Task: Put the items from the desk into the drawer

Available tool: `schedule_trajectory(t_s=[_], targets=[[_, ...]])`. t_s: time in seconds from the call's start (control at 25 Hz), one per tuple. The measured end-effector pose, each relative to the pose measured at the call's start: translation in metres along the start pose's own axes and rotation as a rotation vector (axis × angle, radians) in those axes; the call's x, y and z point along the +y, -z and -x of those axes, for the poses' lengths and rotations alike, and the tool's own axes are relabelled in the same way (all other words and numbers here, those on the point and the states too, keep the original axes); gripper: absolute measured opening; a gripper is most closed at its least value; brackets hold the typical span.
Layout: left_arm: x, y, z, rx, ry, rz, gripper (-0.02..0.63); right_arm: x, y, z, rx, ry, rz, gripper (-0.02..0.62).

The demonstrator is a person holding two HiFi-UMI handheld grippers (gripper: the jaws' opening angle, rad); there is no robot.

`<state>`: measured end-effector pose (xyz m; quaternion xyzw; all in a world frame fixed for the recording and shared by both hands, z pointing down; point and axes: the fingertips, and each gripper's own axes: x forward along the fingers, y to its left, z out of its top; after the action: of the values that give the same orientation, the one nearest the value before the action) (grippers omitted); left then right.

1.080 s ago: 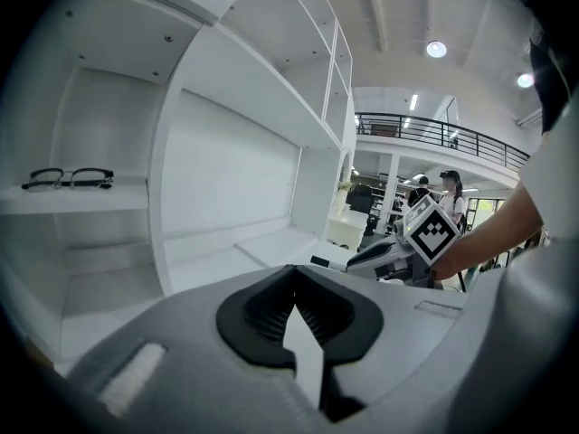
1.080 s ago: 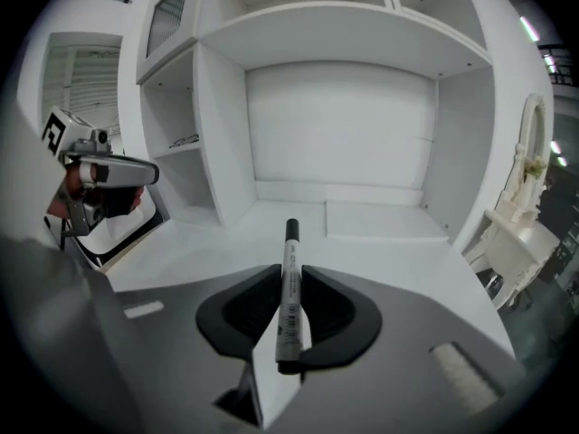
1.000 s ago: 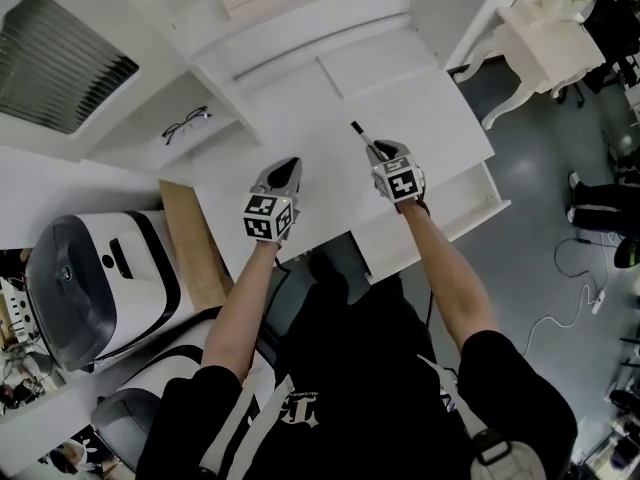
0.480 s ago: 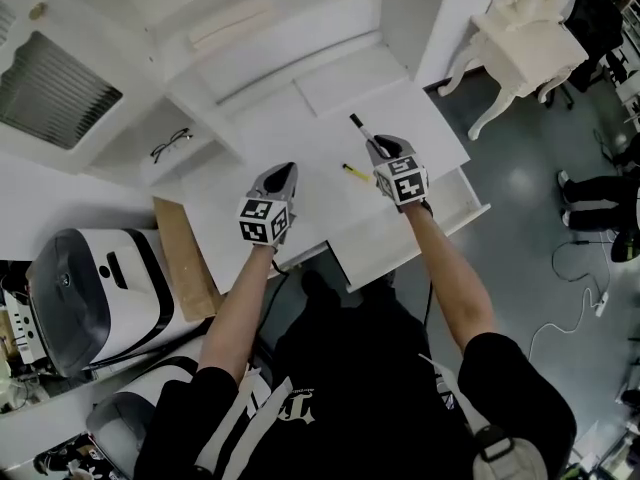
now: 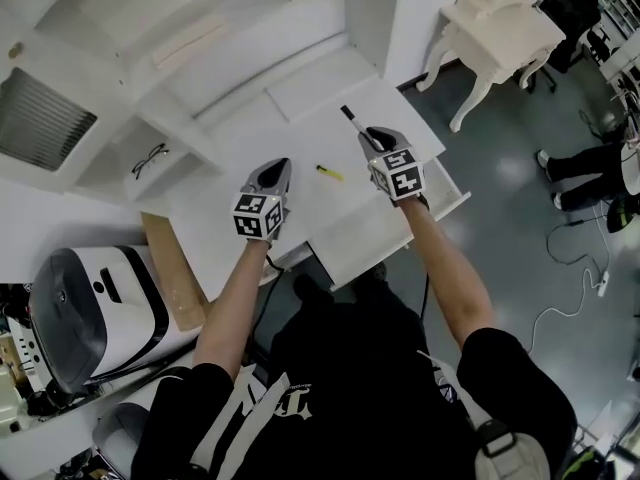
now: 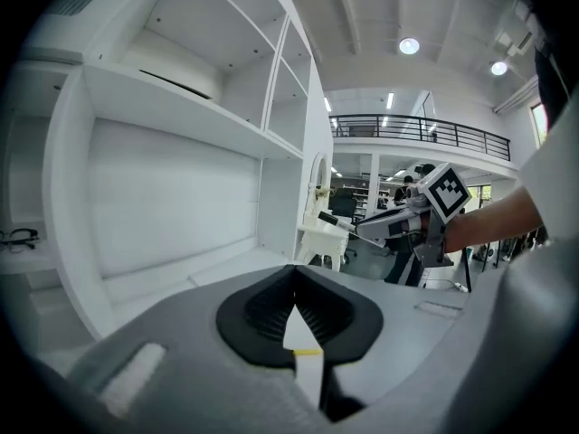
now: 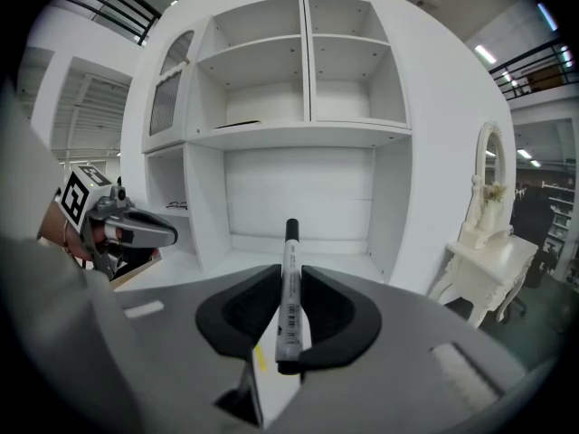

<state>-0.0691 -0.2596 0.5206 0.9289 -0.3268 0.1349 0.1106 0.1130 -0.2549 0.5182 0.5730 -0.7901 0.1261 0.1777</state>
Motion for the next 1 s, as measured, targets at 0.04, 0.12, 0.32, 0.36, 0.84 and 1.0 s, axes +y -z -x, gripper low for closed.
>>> schedule_trajectory(t_s=[0.04, 0.12, 0.32, 0.36, 0.84, 1.0], targets=[[-0.004, -0.001, -0.004, 0.002, 0.008, -0.004, 0.005, -0.004, 0.001, 0.004, -0.003, 0.005, -0.003, 0.071], [-0.013, -0.003, -0.013, 0.004, 0.025, -0.01, 0.005, -0.013, 0.002, 0.012, -0.008, 0.018, -0.007, 0.071], [-0.037, -0.008, -0.037, 0.01, 0.083, -0.031, 0.005, -0.042, 0.007, 0.033, -0.019, 0.071, -0.03, 0.071], [-0.042, -0.009, -0.042, 0.012, 0.097, -0.036, 0.005, -0.047, 0.009, 0.037, -0.02, 0.084, -0.035, 0.071], [-0.105, -0.02, -0.089, 0.03, 0.264, -0.097, 0.005, -0.099, 0.045, 0.11, -0.015, 0.251, -0.117, 0.071], [-0.127, -0.022, -0.099, 0.034, 0.317, -0.117, 0.005, -0.109, 0.062, 0.133, -0.008, 0.301, -0.146, 0.071]])
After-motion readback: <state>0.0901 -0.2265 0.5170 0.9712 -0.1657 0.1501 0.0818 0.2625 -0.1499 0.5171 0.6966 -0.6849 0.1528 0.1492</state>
